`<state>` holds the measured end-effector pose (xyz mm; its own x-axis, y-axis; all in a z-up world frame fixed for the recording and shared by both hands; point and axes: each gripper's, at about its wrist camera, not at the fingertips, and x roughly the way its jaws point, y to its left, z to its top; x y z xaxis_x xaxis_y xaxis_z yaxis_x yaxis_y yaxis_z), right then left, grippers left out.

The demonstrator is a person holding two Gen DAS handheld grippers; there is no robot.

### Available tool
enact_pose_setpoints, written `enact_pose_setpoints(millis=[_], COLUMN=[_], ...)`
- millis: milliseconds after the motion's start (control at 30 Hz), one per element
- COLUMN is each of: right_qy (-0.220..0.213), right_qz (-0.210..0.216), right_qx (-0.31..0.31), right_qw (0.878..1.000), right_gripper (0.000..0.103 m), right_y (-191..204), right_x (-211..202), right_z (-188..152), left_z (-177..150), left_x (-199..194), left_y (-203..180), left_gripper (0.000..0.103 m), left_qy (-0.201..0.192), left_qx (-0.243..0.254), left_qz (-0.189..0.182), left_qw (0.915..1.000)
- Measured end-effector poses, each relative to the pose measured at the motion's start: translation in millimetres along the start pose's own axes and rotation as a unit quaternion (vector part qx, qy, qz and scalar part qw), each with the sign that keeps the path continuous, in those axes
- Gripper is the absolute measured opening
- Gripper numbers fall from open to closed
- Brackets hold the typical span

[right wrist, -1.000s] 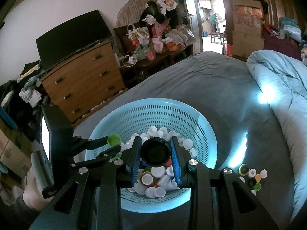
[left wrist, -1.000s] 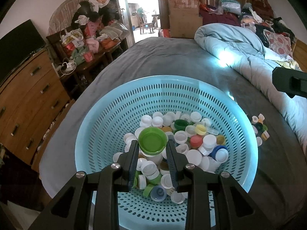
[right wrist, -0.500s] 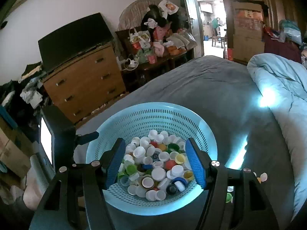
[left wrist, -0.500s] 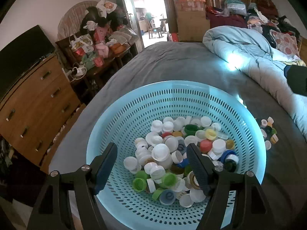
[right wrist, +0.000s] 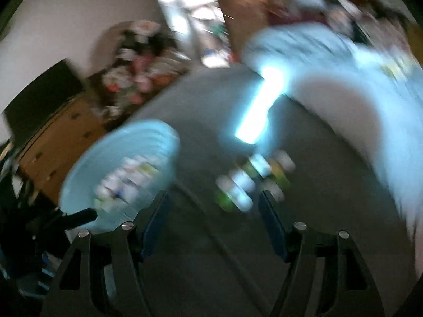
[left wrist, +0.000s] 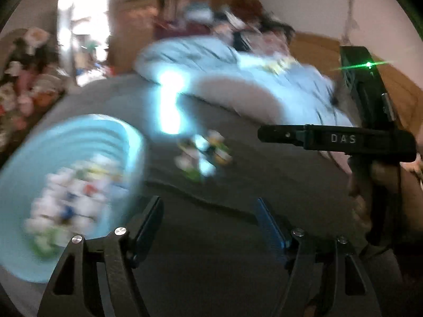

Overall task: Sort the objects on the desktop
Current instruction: 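Move both tools back toward the cap pile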

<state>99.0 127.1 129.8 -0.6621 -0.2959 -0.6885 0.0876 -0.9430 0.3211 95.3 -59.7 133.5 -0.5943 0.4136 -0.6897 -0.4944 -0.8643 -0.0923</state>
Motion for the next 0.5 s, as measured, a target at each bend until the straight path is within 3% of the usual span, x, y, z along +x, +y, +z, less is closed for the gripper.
enact_pose_setpoints(millis=[100, 233, 333, 500], right_qy=[0.027, 0.045, 0.045, 0.034], right_qz=[-0.014, -0.023, -0.02, -0.003], right_qx=[0.043, 0.068, 0.071, 0.079], right_qw=[0.999, 0.996, 0.996, 0.996], right_gripper=[0.064, 0.064, 0.064, 0.064], right_y=[-43, -80, -92, -105], right_x=[4, 8, 8, 8], right_z=[-32, -57, -66, -64], left_z=[-11, -5, 8, 21], left_x=[61, 122, 157, 185], left_y=[-8, 8, 27, 43], left_gripper=[0.073, 0.071, 0.071, 0.071], left_qy=[0.042, 0.059, 0.062, 0.061], left_qx=[-0.026, -0.077, -0.105, -0.108], left_qz=[0.007, 0.055, 0.094, 0.113], left_qw=[0.9988, 0.9938, 0.9881, 0.9858])
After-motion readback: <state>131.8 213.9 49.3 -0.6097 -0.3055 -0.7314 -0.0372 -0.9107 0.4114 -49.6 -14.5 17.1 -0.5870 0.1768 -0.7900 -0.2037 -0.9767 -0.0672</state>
